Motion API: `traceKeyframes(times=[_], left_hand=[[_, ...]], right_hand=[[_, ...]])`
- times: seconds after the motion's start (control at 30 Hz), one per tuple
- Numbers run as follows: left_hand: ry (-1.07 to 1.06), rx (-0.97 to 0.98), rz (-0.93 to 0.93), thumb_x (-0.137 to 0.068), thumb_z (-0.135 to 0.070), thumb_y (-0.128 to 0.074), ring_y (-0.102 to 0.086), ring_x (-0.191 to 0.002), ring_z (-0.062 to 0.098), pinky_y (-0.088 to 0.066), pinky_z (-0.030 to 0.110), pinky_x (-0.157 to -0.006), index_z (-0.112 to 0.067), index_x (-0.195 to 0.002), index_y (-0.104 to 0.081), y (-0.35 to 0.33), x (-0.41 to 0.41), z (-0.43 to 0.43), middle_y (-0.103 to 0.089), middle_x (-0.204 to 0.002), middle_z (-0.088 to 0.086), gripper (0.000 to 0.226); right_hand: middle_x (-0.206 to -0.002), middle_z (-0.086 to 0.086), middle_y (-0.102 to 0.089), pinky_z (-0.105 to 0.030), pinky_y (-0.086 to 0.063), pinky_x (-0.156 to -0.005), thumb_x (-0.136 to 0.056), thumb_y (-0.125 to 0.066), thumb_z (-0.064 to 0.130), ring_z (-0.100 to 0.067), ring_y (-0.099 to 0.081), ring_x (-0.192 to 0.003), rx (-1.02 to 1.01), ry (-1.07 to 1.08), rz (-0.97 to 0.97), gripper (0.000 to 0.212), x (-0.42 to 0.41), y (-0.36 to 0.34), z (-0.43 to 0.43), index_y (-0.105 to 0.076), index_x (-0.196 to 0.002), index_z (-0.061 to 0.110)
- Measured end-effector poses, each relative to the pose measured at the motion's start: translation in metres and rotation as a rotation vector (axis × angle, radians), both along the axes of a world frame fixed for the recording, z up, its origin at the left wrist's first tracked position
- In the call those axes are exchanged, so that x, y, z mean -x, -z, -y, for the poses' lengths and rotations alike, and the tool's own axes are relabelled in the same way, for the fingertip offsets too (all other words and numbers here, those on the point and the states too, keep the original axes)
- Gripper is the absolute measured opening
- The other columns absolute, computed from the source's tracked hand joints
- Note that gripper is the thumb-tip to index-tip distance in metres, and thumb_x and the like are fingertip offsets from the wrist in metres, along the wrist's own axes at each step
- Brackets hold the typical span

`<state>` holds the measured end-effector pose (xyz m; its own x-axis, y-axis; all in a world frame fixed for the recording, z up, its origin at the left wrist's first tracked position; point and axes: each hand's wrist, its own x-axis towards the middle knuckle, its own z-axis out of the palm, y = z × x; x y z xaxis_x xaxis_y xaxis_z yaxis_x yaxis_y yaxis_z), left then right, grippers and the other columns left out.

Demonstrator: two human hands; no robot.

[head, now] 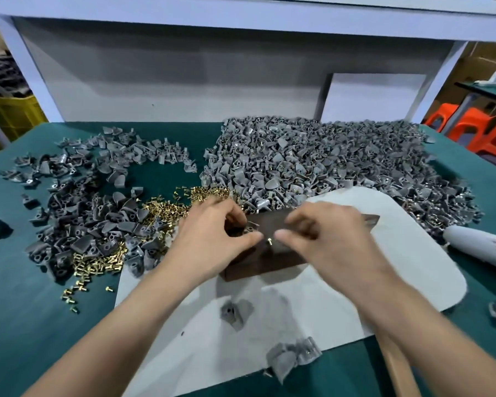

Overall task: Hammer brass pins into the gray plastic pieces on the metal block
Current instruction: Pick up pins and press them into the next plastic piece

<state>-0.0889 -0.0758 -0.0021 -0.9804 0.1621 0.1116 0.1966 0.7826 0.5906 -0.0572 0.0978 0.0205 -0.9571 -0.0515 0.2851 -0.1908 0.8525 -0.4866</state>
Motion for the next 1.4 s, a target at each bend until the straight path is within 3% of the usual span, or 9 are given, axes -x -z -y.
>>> traceKeyframes(times=[0.13, 0.23, 0.3, 0.43, 0.57, 0.87, 1.03, 1.27, 1.4], left_hand=[[0.019, -0.027, -0.103, -0.081, -0.031, -0.073, -0.053, -0.095, 0.017, -0.043, 0.04, -0.091, -0.035, -0.078, -0.056, 0.003, -0.003, -0.003, -0.056, -0.089, -0.01, 0.018], [0.053, -0.113, -0.174, -0.081, -0.022, -0.075, -0.056, -0.074, 0.001, -0.042, 0.01, -0.071, -0.031, -0.076, -0.057, 0.005, -0.002, -0.004, -0.06, -0.075, -0.016, 0.021], [0.093, -0.156, -0.188, -0.08, -0.016, -0.075, -0.06, -0.074, -0.001, -0.042, 0.006, -0.067, -0.03, -0.077, -0.059, 0.003, -0.003, -0.006, -0.063, -0.071, -0.016, 0.022], [0.166, -0.302, -0.168, -0.077, -0.002, -0.073, -0.064, -0.075, -0.003, -0.049, 0.011, -0.07, -0.025, -0.081, -0.067, 0.001, -0.006, -0.009, -0.068, -0.076, -0.014, 0.024], [0.176, -0.567, 0.006, -0.081, 0.001, -0.069, -0.07, -0.077, 0.009, -0.057, 0.034, -0.08, -0.024, -0.083, -0.073, -0.001, -0.007, -0.01, -0.074, -0.078, -0.004, 0.026], [0.221, -0.709, 0.096, -0.083, -0.019, -0.07, -0.072, -0.074, 0.017, -0.059, 0.032, -0.077, -0.02, -0.08, -0.076, 0.002, -0.01, -0.008, -0.075, -0.073, -0.001, 0.006], [0.239, -0.804, 0.13, -0.088, -0.01, -0.065, -0.068, -0.062, 0.007, -0.052, 0.015, -0.063, -0.014, -0.076, -0.071, 0.0, -0.009, -0.01, -0.071, -0.065, -0.004, 0.014], [0.272, -0.693, 0.044, -0.087, -0.01, -0.068, -0.069, -0.07, 0.015, -0.057, 0.021, -0.072, -0.012, -0.081, -0.072, 0.005, -0.006, -0.006, -0.072, -0.079, 0.006, 0.008], [0.262, -0.384, -0.181, -0.084, -0.012, -0.072, -0.062, -0.087, 0.006, -0.052, 0.024, -0.084, -0.02, -0.098, -0.074, 0.014, -0.004, -0.001, -0.064, -0.097, -0.003, 0.016]], right_hand=[[-0.103, -0.002, -0.061, -0.028, -0.044, -0.084, -0.09, -0.061, 0.028, -0.021, -0.057, -0.098, -0.163, 0.009, 0.131, 0.014, 0.011, 0.012, 0.024, -0.063, -0.101, 0.019], [-0.1, -0.003, -0.057, -0.036, -0.045, -0.084, -0.093, -0.057, 0.019, -0.023, -0.056, -0.095, -0.088, -0.069, 0.067, 0.007, 0.007, 0.016, 0.019, -0.061, -0.097, 0.016], [-0.094, 0.0, -0.056, -0.035, -0.044, -0.079, -0.093, -0.057, 0.015, -0.019, -0.054, -0.088, 0.039, -0.126, 0.015, 0.003, 0.004, 0.014, 0.017, -0.06, -0.094, 0.015], [-0.067, 0.014, -0.059, -0.011, -0.042, -0.061, -0.084, -0.068, 0.006, 0.0, -0.056, -0.063, 0.341, -0.158, -0.049, 0.015, 0.0, 0.006, 0.014, -0.062, -0.082, 0.021], [-0.07, 0.011, -0.069, -0.026, -0.055, -0.069, -0.077, -0.074, 0.0, -0.006, -0.065, -0.069, 0.559, -0.15, 0.036, 0.032, 0.001, 0.002, 0.01, -0.065, -0.072, 0.031], [-0.077, 0.003, -0.071, -0.017, -0.047, -0.072, -0.075, -0.073, 0.001, -0.008, -0.063, -0.07, 0.09, -0.173, -0.162, 0.018, 0.001, -0.008, 0.01, -0.075, -0.083, 0.017], [-0.068, 0.013, -0.068, -0.01, -0.048, -0.067, -0.074, -0.078, 0.01, -0.002, -0.063, -0.071, 0.135, -0.184, -0.172, 0.012, 0.005, -0.013, 0.005, -0.074, -0.079, 0.021], [-0.063, -0.006, -0.068, -0.027, -0.051, -0.056, -0.077, -0.073, 0.0, -0.013, -0.058, -0.053, 0.487, -0.324, 0.085, 0.015, 0.016, -0.007, -0.003, -0.068, -0.07, 0.013], [-0.057, 0.01, -0.061, -0.008, -0.039, -0.051, -0.076, -0.071, -0.005, 0.0, -0.052, -0.049, 0.5, -0.308, 0.116, 0.021, 0.024, 0.004, -0.009, -0.066, -0.066, 0.013]])
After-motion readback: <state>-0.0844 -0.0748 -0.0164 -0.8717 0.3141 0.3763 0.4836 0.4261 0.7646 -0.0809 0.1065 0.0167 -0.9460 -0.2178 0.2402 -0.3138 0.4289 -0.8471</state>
